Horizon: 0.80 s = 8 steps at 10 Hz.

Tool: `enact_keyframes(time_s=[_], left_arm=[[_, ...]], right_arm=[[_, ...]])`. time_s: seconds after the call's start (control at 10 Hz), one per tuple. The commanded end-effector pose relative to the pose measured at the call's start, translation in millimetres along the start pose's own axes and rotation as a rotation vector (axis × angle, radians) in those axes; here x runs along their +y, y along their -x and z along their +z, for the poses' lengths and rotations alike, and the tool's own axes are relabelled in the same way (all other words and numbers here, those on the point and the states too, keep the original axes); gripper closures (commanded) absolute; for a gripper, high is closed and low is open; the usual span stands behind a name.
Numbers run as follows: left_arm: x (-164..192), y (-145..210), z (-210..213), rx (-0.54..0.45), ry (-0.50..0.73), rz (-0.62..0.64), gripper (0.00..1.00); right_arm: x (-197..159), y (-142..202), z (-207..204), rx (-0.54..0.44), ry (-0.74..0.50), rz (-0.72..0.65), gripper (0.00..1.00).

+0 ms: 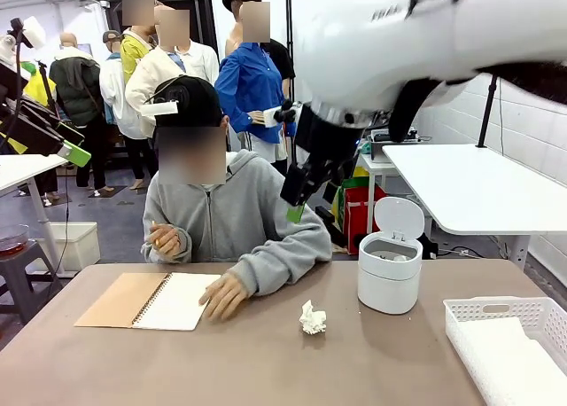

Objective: Sort the paper based on its condition.
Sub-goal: If a person hands you a paper, place it in the Organizing basket , and if it's crumpled, put it in the Trash can.

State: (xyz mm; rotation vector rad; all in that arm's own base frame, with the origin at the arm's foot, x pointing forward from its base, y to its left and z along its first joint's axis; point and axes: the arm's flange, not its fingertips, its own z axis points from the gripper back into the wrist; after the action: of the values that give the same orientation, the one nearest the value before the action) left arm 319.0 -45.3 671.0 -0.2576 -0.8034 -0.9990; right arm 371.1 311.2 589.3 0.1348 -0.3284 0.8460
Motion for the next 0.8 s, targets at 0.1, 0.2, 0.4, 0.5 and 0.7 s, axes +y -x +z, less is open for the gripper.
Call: enact_keyframes(time_s=[0.1,0.2,0.4,0.5,0.7], left_arm=[[0.4,1.8,0.3,-0.005,0.008,0.003,0.00],[0.4,1.8,0.3,-0.005,0.008,0.003,0.00],[0.4,1.8,0.3,-0.005,0.008,0.003,0.00],[0.4,1.8,0.3,-0.005,0.008,0.003,0.00],[0.4,1.8,0.3,-0.005,0.008,0.003,0.00]], right_arm=[[6.5,1.9,-36.5,-0.038,0.083,-0.039,0.00],[10.6,3.4,-47.7,-0.057,0.101,-0.030,0.00],[16.8,8.1,-76.3,-0.087,0.137,-0.037,0.00],[19.5,12.8,-88.7,-0.099,0.165,-0.008,0.00],[19.8,17.1,-97.7,-0.063,0.088,-0.052,0.00]])
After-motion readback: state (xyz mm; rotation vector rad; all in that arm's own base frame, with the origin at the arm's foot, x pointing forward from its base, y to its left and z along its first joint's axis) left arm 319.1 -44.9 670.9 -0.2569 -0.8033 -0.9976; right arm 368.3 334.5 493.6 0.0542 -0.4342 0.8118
